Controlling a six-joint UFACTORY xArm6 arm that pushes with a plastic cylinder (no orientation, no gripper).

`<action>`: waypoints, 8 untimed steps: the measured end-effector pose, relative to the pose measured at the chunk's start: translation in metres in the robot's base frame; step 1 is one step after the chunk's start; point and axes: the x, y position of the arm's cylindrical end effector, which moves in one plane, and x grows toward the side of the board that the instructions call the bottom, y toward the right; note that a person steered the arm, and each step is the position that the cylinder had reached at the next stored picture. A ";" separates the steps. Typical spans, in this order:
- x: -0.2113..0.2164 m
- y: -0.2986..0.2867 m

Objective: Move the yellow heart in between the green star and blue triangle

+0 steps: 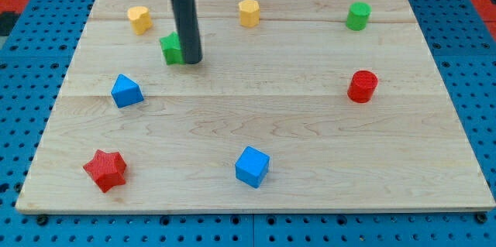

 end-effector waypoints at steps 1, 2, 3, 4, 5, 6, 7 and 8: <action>0.000 -0.015; 0.000 -0.019; 0.011 -0.005; -0.029 0.011; -0.093 0.007; -0.152 -0.006; -0.158 -0.070; -0.158 -0.144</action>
